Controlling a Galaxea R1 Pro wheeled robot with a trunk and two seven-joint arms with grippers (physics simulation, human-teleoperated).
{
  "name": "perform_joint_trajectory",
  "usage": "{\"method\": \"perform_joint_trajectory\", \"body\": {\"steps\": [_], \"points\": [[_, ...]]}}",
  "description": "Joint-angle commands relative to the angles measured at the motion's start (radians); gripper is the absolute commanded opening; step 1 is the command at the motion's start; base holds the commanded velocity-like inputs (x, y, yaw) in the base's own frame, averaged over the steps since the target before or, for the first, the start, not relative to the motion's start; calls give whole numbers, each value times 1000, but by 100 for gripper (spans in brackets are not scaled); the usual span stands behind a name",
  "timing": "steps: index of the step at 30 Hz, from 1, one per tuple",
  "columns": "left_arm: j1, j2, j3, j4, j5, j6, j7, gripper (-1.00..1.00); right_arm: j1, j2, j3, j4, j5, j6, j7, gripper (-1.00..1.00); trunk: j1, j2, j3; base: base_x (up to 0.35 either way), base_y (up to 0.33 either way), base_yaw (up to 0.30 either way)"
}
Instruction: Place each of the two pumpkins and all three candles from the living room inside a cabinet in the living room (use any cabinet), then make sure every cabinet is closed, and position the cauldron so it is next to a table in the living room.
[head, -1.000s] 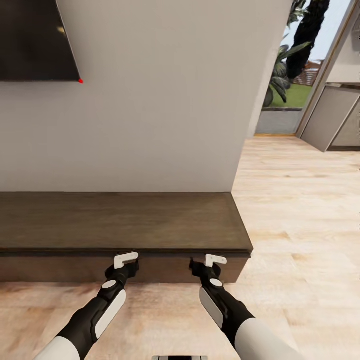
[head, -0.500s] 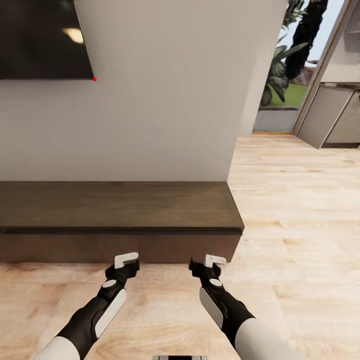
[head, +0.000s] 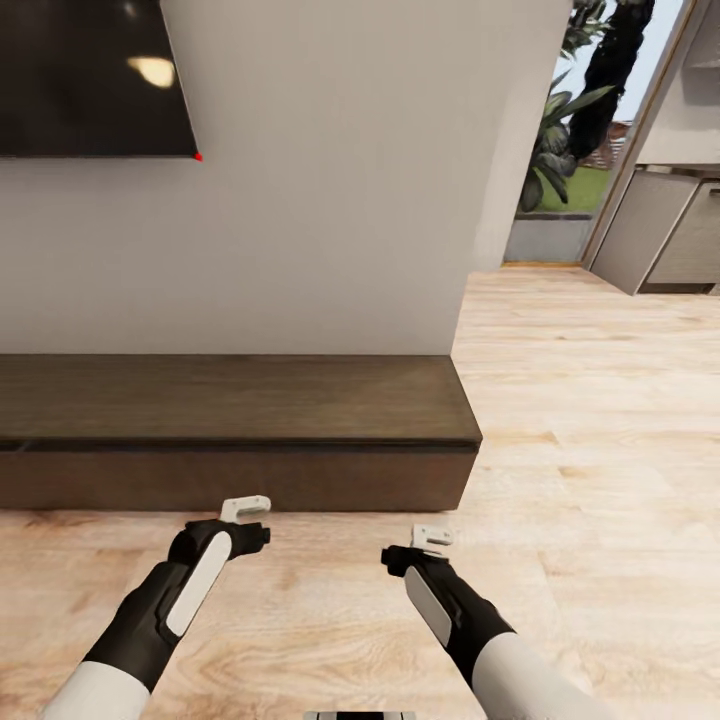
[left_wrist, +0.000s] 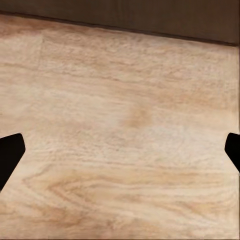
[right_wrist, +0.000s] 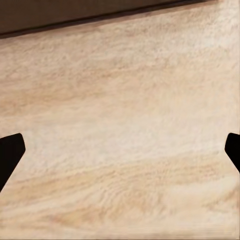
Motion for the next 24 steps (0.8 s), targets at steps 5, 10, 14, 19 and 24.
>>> {"method": "perform_joint_trajectory", "body": {"steps": [5, 10, 14, 19, 24], "points": [[0, -1, 14, -43, 1, 100, -3, 100, -1, 0, -40, -1, 0, 22, -1, 100, -11, 21, 9, -1, 0, 0], [-1, -1, 15, -45, 2, 117, -2, 100, -1, 0, -47, -1, 0, 48, 0, 100, -31, 56, 25, 0, 0, 0], [0, -2, 14, -45, 3, 126, -1, 100, -2, 0, -48, -1, -1, 54, 1, 100, -46, 84, 38, 0, 0, 0], [-1, -2, 14, -43, 3, 129, 0, 100, -4, 0, -49, -2, -2, 80, 4, 100, -65, 119, 53, 0, 0, 0], [-1, -2, 15, -39, 3, 130, 1, 100, -4, 0, -49, -62, -4, 132, 7, 100, -84, 154, 69, 0, 0, 0]]}}
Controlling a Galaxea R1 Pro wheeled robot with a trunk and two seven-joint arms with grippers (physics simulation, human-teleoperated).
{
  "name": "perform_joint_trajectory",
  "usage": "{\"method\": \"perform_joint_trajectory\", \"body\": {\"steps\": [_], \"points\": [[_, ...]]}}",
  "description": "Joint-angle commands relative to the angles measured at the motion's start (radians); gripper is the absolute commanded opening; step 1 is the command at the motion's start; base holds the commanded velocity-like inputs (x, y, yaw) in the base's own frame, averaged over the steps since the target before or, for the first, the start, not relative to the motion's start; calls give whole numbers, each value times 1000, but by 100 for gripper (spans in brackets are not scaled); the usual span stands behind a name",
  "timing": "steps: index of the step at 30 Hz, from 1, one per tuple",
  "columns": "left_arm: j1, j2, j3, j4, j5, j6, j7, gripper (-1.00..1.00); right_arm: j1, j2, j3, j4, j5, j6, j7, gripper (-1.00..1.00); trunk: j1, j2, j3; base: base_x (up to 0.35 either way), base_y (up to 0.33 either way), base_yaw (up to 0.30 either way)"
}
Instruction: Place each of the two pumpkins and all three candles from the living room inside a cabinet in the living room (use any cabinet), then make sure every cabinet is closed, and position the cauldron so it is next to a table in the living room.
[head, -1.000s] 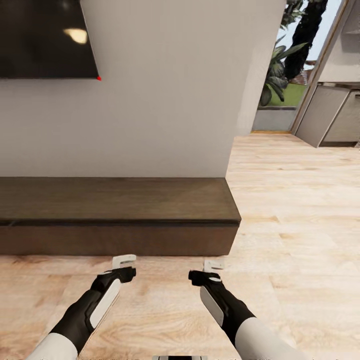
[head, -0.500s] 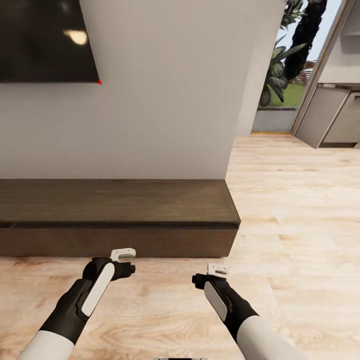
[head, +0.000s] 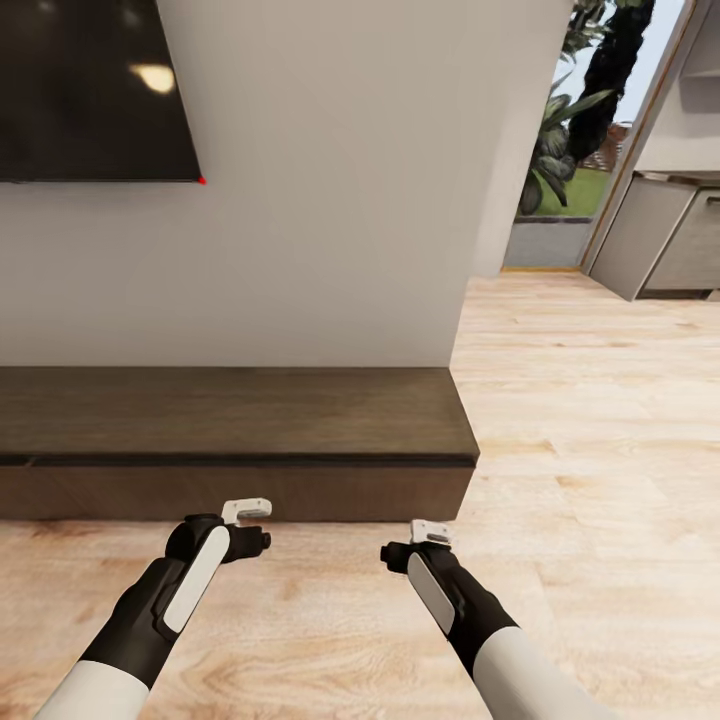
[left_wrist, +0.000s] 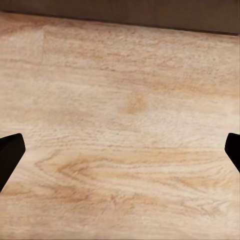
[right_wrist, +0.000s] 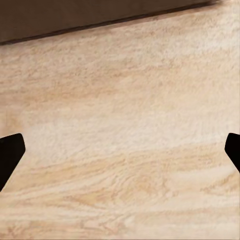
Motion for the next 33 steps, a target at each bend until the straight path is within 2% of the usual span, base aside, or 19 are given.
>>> {"method": "perform_joint_trajectory", "body": {"steps": [1, 8, 14, 18, 22, 24, 27, 30, 33], "points": [[0, 0, 0, 2, 0, 0, 1, 100, 0, 0, 0, -6, -1, 3, 0, 100, -4, 7, 3, 0, 0, 0], [0, 0, 0, 10, 0, -1, 3, 100, 0, 0, -1, -24, -1, 63, -1, 100, -31, 56, 25, -116, 0, 0], [0, 0, 0, 11, -1, -1, 4, 100, 0, 0, -1, -44, -77, 132, -5, 100, -54, 98, 44, -26, 0, 0], [0, 3, 6, 13, -1, -1, 3, 100, 0, 0, -1, -48, -89, 153, -7, 100, -69, 126, 56, -3, 0, 0], [0, 6, 36, 17, -2, 0, 2, 100, 0, 0, -4, -48, -93, 157, -7, 100, -84, 154, 69, 0, 0, 0], [0, 9, 48, 54, -3, -4, 3, 100, 0, 0, -24, -47, -95, 161, -7, 100, -92, 168, 75, 0, 0, 0], [0, 11, 62, 161, -6, -18, 1, 100, 3, 0, -64, -47, -96, 189, -7, 100, -104, 189, 85, -27, 0, 0], [-2, 14, 103, 292, -9, -70, -3, 100, 11, 0, -106, -47, -96, 212, -7, 100, -115, 210, 94, -206, 0, 0], [-3, 17, 130, 349, -11, -103, -5, 100, 13, 0, -133, -45, -91, 213, -8, 100, -127, 231, 103, -171, 0, 0]]}}
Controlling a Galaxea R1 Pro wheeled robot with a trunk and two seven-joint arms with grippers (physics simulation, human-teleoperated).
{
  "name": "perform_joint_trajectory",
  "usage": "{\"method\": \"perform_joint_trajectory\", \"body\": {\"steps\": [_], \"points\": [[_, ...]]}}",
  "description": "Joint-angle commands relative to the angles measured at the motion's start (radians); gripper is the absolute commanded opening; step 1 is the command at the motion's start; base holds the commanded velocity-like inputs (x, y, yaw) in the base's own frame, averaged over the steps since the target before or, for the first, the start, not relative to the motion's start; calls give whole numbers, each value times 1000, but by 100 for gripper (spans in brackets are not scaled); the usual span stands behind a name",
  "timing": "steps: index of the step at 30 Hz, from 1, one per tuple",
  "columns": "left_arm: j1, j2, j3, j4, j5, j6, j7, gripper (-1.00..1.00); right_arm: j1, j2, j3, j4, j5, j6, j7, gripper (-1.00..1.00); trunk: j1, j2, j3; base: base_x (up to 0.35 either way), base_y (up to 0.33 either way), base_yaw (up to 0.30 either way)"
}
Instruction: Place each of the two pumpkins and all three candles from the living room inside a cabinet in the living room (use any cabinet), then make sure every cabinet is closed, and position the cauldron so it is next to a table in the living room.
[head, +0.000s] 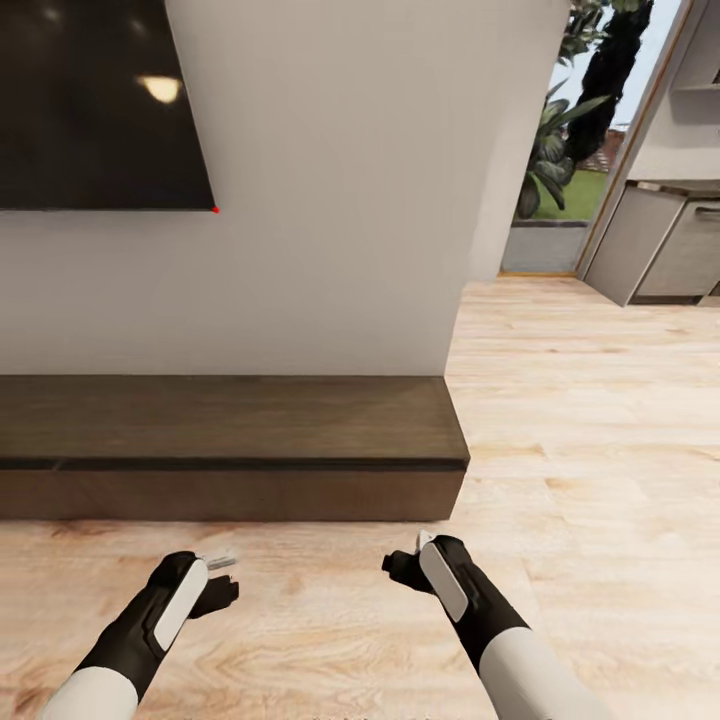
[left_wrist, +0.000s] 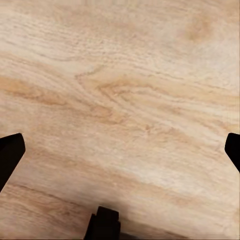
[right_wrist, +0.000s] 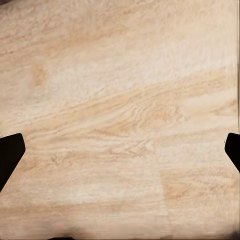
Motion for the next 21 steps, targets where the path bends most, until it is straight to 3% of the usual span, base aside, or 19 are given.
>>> {"method": "perform_joint_trajectory", "body": {"steps": [1, 5, 7, 12, 17, 21], "points": [[0, 1, 3, 6, 0, -4, 0, 100, 0, 0, -3, 2, 1, -2, 0, 100, -4, 7, 3, -85, 0, 0], [1, 11, 11, 49, 2, -21, 2, 100, 30, 0, -16, 9, 5, -28, -1, 100, -19, 35, 16, -32, 0, 0], [2, 25, 14, 135, 0, -60, 1, 100, 97, 0, -20, 9, 9, -40, -2, 100, -27, 49, 21, -8, 0, 62], [3, 43, 9, 340, -3, -247, -2, 100, 207, 0, -14, 16, 13, -128, 2, 100, -46, 84, 33, -2, 0, 193], [3, 45, 1, 475, -5, -384, -5, 100, 233, -14, -7, 30, 13, -165, 2, 100, -65, 119, 44, 0, 0, 239], [3, 44, -3, 534, -5, -449, -7, 100, 236, -17, -5, 57, 13, -189, 4, 100, -81, 147, 54, 0, 0, 254]]}}
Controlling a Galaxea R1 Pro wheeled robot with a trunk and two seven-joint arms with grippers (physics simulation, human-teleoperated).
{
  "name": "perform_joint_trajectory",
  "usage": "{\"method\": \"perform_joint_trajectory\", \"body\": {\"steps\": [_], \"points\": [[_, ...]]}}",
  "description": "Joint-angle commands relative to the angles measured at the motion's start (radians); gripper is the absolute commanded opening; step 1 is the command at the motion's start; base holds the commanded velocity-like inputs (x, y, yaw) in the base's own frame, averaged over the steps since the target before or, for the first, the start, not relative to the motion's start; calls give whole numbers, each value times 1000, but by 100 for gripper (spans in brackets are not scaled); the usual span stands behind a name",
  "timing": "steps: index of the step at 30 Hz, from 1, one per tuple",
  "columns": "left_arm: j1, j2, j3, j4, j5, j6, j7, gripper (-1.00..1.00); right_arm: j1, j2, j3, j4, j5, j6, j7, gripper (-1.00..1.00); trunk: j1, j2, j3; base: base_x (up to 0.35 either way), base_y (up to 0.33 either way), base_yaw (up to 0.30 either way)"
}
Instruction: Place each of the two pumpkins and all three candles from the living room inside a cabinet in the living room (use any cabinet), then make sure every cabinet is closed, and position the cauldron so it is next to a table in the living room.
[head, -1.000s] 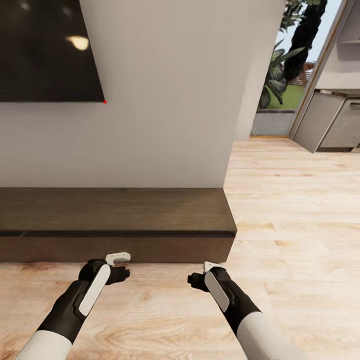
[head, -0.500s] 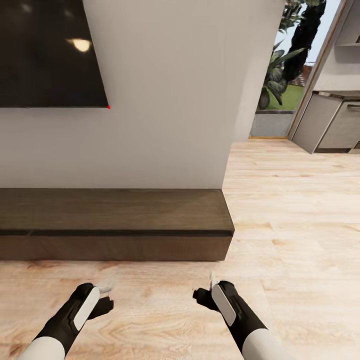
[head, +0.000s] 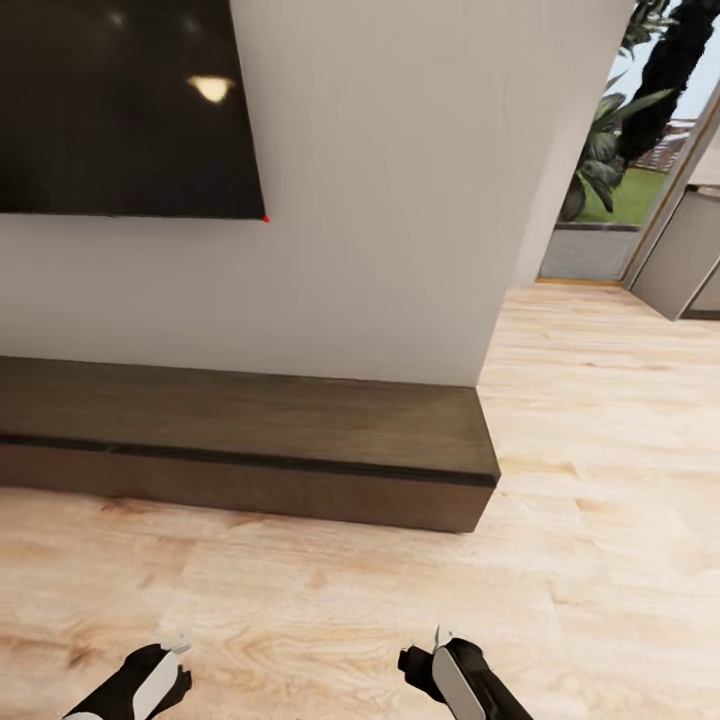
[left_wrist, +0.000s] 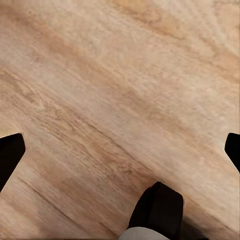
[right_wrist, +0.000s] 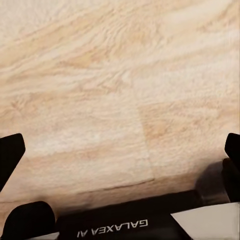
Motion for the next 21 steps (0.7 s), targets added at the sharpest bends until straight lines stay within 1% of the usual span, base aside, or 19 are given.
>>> {"method": "perform_joint_trajectory", "body": {"steps": [1, 5, 7, 9, 10, 11, 13, 15, 18, 21], "points": [[0, -1, -1, 10, 0, -14, 0, 100, 0, 0, 1, 13, 0, -10, 1, 100, -4, 7, 2, 0, 0, 256], [2, 1, -1, 41, 0, -49, 0, 100, 1, 0, 3, 44, 2, -28, 2, 100, -19, 35, 12, 0, 0, 257], [2, 0, -2, 73, -1, -98, -1, 100, 1, 0, 6, 52, 2, -33, 4, 100, -27, 49, 16, 0, 0, 258], [3, 0, -2, 106, -1, -154, -2, 100, 1, 0, 23, 55, 2, -35, 4, 100, -35, 63, 21, 0, 0, 258], [3, 1, -2, 117, 0, -171, -9, 100, 1, 0, 43, 56, 2, -36, 4, 100, -38, 70, 23, 0, 0, 258], [3, 0, -2, 125, 0, -182, -25, 100, 1, -1, 65, 57, 2, -37, 4, 100, -42, 77, 26, 0, 0, 258], [3, 0, -3, 134, 0, -192, -85, 100, 1, -1, 102, 57, 1, -41, 5, 100, -50, 91, 30, 0, 0, 258], [3, -1, -3, 149, -9, -197, -152, 100, 1, -1, 122, 58, 1, -44, 6, 100, -58, 105, 35, 0, 0, 258], [3, -1, -3, 156, -30, -198, -182, 100, 1, -4, 129, 73, 0, -49, 7, 100, -69, 126, 42, 0, 0, 258], [3, -3, -3, 158, -38, -198, -190, 100, 1, -12, 133, 105, 1, -70, 8, 100, -81, 147, 49, 0, 0, 258]]}}
